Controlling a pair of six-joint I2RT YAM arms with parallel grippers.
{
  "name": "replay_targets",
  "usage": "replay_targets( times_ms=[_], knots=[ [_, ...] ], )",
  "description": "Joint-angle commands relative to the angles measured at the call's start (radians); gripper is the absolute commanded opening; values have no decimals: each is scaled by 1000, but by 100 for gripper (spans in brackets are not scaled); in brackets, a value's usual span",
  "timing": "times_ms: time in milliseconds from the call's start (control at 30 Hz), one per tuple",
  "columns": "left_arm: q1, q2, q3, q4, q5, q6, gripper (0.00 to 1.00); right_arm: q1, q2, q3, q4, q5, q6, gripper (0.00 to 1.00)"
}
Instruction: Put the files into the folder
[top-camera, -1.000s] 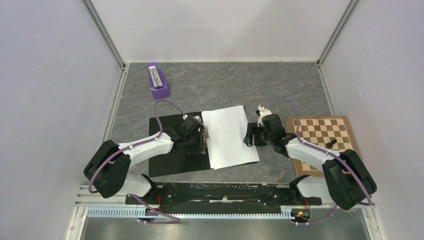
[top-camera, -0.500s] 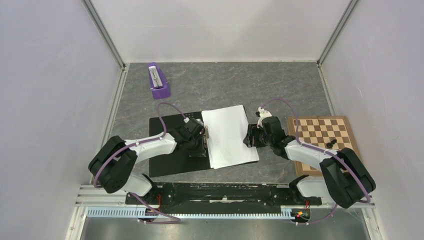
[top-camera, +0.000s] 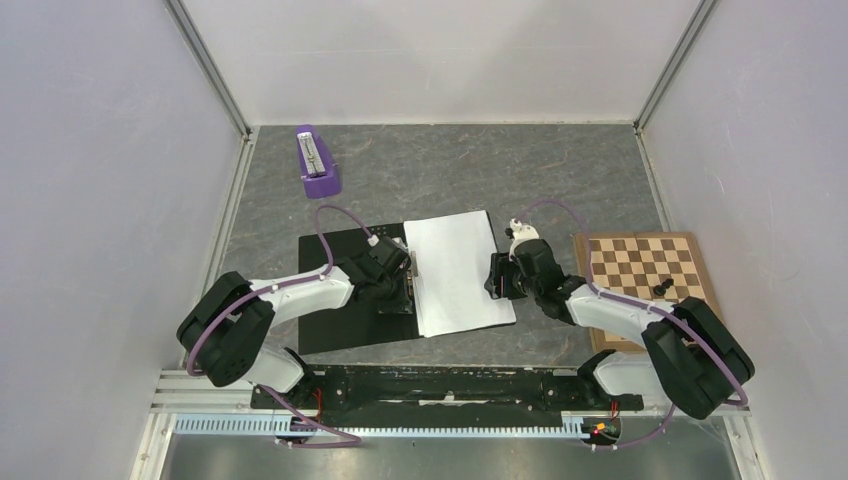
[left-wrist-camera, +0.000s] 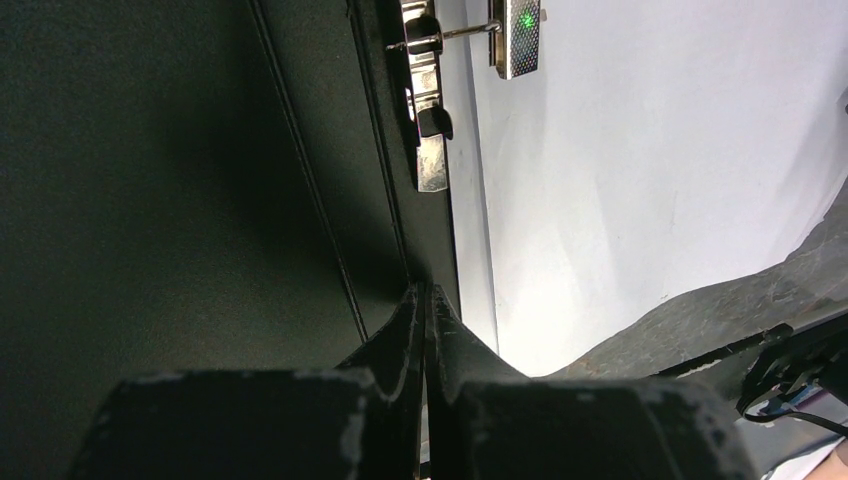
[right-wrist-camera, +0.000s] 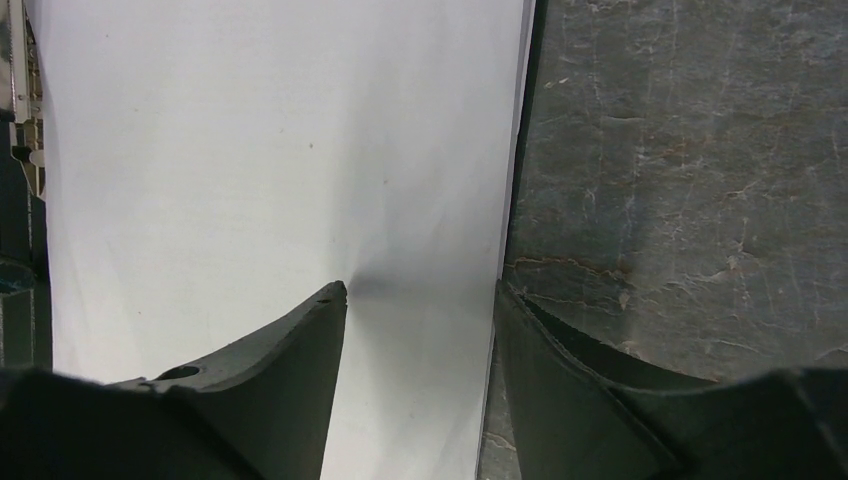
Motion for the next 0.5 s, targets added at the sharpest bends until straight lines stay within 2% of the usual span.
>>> replay_targets(
  times_ms=[0,267,467],
  knots=[
    [-8,20,-13,23,-41,-36,2,57,-15,22,-49,-1,27,59],
    [-8,10,-15,14,-46,-33,2,82,-11,57,-76,45,18,67],
    [-8,10,-12,10,-44,-30,2,81,-10,87,-101,70,9,67]
  ],
)
